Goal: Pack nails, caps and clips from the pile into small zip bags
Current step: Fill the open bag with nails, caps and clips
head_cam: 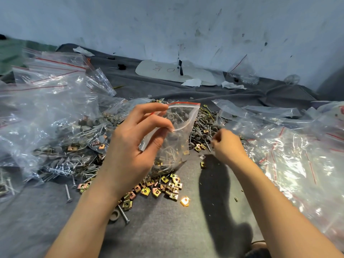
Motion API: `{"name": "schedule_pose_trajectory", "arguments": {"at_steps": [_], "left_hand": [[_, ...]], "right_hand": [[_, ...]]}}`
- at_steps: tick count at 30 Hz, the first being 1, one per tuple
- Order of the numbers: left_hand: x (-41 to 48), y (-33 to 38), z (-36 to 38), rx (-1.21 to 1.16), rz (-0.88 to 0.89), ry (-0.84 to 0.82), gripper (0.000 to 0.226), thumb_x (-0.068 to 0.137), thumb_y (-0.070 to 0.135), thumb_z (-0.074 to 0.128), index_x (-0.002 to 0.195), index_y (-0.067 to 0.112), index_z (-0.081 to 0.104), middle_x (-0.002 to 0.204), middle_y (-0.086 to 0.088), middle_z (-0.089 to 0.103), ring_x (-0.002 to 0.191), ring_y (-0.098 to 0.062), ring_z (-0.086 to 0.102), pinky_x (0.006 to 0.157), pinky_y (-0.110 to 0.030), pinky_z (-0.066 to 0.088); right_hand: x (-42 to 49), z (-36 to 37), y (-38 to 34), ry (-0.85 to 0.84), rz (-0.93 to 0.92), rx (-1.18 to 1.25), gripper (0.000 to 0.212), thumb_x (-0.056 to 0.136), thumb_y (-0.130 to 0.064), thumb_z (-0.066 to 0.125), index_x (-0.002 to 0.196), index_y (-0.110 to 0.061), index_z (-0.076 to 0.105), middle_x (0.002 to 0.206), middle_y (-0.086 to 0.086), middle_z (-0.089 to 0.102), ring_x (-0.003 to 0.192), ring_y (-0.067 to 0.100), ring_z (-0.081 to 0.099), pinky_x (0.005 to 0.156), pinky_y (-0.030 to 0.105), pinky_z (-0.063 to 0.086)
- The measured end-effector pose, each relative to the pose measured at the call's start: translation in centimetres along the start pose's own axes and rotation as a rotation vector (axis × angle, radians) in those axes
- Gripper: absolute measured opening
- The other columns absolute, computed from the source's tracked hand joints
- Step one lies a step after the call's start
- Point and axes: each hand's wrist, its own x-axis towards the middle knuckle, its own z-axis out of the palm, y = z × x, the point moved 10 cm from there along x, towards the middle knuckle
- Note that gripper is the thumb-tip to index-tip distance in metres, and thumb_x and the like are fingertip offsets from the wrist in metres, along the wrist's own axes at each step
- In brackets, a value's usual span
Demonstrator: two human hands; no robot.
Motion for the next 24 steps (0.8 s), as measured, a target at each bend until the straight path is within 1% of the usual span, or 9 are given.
{"name": "schedule_pose_trajectory", "arguments": {"at_steps": [4,6,9,11,15,17,19,22,24], "left_hand": [[0.1,0.4,0.2,-0.006,0.020,-0.017,0.016,0.091,0.022,0.054,0.095,0.014,0.067,0.124,-0.003,0.058,0.118,-0.010,0.055,0.100,-0.024,0.045],[0.2,0.6,0.4,-0.014,0.026,-0.031,0.016,0.090,0.021,0.053,0.095,0.014,0.067,0.124,-0.004,0.057,0.118,-0.013,0.056,0.100,-0.028,0.046],[0.2,0.9,0.5,-0.016,0.036,-0.041,0.014,0.090,0.022,0.053,0.096,0.017,0.065,0.124,-0.005,0.057,0.118,-0.011,0.056,0.100,-0.025,0.045],[0.2,0.9,0.5,-0.001,0.040,-0.036,0.015,0.090,0.020,0.054,0.095,0.012,0.066,0.124,-0.006,0.058,0.117,-0.010,0.056,0.100,-0.022,0.044],[0.1,0.8,0.4,0.010,0.035,-0.027,0.010,0.092,0.015,0.059,0.095,0.010,0.066,0.123,-0.006,0.058,0.117,-0.008,0.055,0.099,-0.019,0.042],[0.1,0.6,0.4,0.016,0.023,-0.020,0.009,0.090,0.008,0.059,0.094,0.009,0.067,0.123,-0.005,0.058,0.117,-0.008,0.055,0.099,-0.021,0.043],[0.1,0.4,0.4,0.015,0.014,-0.019,0.012,0.088,0.006,0.058,0.094,0.008,0.068,0.123,-0.003,0.058,0.118,-0.010,0.055,0.100,-0.026,0.044],[0.1,0.2,0.5,0.019,0.021,-0.020,0.012,0.088,0.005,0.058,0.095,0.008,0.067,0.123,-0.003,0.058,0.120,-0.012,0.055,0.101,-0.031,0.045],[0.1,0.2,0.6,0.024,0.027,-0.012,0.012,0.089,0.006,0.058,0.095,0.010,0.067,0.125,-0.004,0.056,0.122,-0.014,0.055,0.102,-0.033,0.045]], "right_hand": [[-4.5,-7.9,-5.8,0.374,-0.442,0.604,0.024,0.094,-0.005,0.053,0.113,-0.020,0.053,0.084,0.002,0.061,0.074,0.014,0.059,0.062,0.022,0.046],[-7.9,-9.8,-8.7,0.422,-0.677,0.689,0.024,0.093,-0.004,0.053,0.110,-0.021,0.056,0.080,0.000,0.061,0.072,0.013,0.060,0.060,0.021,0.047],[-11.0,-10.0,-11.4,0.400,-0.827,0.661,0.023,0.092,-0.003,0.055,0.105,-0.021,0.055,0.081,-0.003,0.062,0.085,0.022,0.065,0.077,0.036,0.052],[-11.6,-9.4,-12.3,0.344,-0.846,0.659,0.023,0.091,-0.004,0.058,0.103,-0.023,0.054,0.083,-0.007,0.063,0.090,0.024,0.065,0.081,0.042,0.050],[-11.4,-9.2,-12.0,0.326,-0.814,0.617,0.015,0.088,-0.010,0.065,0.100,-0.019,0.061,0.097,-0.008,0.066,0.100,0.018,0.061,0.088,0.028,0.045],[-10.5,-9.0,-11.2,0.286,-0.750,0.652,0.013,0.087,-0.014,0.063,0.099,-0.019,0.064,0.101,-0.006,0.066,0.102,0.016,0.060,0.089,0.037,0.047],[-9.4,-8.5,-10.5,0.204,-0.685,0.674,0.013,0.086,-0.012,0.060,0.092,-0.021,0.066,0.100,-0.006,0.065,0.100,0.011,0.060,0.086,0.039,0.049],[-8.4,-7.2,-9.9,0.082,-0.640,0.619,0.023,0.084,0.001,0.056,0.088,-0.018,0.068,0.095,-0.008,0.065,0.083,0.000,0.058,0.070,0.024,0.045],[-8.1,-6.8,-9.6,0.049,-0.627,0.617,0.022,0.083,0.002,0.058,0.086,-0.017,0.068,0.086,-0.013,0.065,0.074,-0.001,0.058,0.065,0.022,0.046]]}}
